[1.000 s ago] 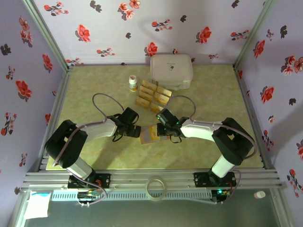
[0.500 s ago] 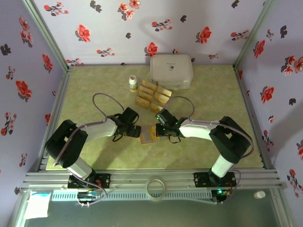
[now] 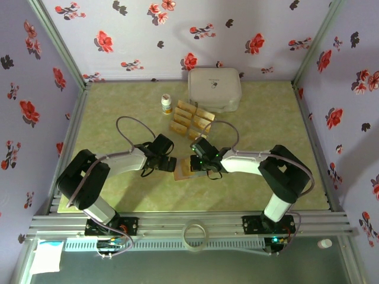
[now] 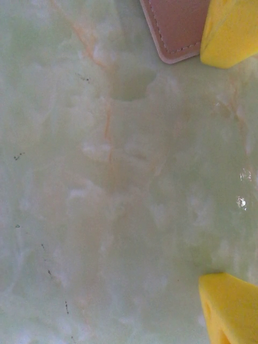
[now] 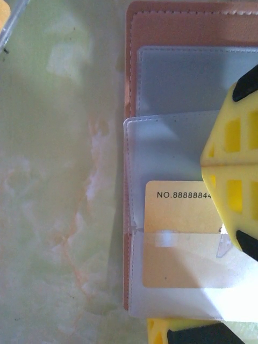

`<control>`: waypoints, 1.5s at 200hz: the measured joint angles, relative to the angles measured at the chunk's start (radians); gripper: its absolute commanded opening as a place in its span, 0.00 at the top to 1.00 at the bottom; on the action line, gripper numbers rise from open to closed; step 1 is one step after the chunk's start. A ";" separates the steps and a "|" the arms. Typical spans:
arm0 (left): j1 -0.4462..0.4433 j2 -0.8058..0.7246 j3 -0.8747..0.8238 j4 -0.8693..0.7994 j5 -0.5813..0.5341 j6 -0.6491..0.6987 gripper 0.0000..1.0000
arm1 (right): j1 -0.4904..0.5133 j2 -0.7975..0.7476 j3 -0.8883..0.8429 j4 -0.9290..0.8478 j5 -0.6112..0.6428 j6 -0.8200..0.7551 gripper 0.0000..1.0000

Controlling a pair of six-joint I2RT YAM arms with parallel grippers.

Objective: Put the credit cards into the card holder

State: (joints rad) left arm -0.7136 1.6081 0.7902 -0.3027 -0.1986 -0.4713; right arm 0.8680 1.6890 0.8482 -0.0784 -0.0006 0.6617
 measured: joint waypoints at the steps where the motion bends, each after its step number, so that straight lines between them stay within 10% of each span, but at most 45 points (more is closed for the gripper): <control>1: 0.000 0.000 0.000 0.000 0.000 0.000 0.00 | 0.000 0.000 0.000 0.000 0.000 0.000 1.00; 300: 0.050 -0.063 0.031 -0.085 0.008 -0.055 0.00 | -0.013 -0.031 0.080 -0.149 -0.030 0.026 1.00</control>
State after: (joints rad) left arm -0.6632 1.5448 0.8211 -0.3882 -0.1909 -0.5266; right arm 0.8555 1.6585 0.9287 -0.2272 -0.0303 0.6876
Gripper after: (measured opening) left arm 0.997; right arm 0.040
